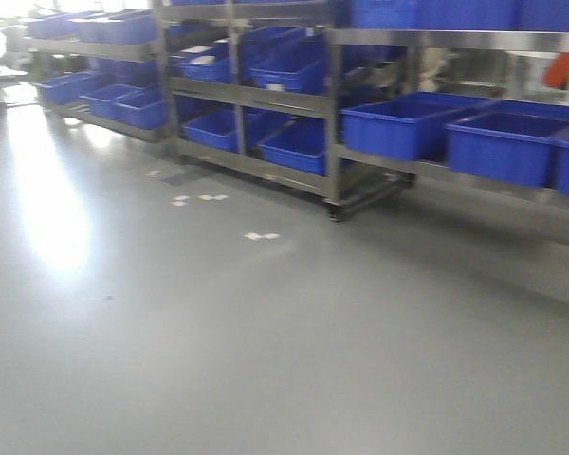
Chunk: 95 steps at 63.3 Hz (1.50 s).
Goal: Pick and sort blue part to right shelf
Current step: 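Drive the base to the shelf of blue bins holding both parts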
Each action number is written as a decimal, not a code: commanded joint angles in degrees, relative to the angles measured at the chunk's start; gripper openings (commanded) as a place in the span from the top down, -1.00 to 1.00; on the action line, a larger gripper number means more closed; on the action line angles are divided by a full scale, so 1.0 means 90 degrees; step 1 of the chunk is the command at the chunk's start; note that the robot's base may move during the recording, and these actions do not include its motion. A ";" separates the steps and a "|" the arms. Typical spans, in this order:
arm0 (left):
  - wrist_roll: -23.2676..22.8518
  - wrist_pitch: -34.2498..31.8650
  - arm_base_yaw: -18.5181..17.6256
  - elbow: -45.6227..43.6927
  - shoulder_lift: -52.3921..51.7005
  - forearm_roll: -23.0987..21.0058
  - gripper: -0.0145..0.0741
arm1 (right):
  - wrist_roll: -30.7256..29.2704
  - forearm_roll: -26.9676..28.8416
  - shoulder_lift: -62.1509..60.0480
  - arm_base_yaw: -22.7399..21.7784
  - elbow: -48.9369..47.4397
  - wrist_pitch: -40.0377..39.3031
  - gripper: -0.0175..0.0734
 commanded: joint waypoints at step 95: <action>-0.0053 -0.0560 0.0005 -0.0176 0.0096 0.0017 -0.20 | -0.0034 -0.0116 -0.0030 -0.0016 -0.0180 -0.0578 0.10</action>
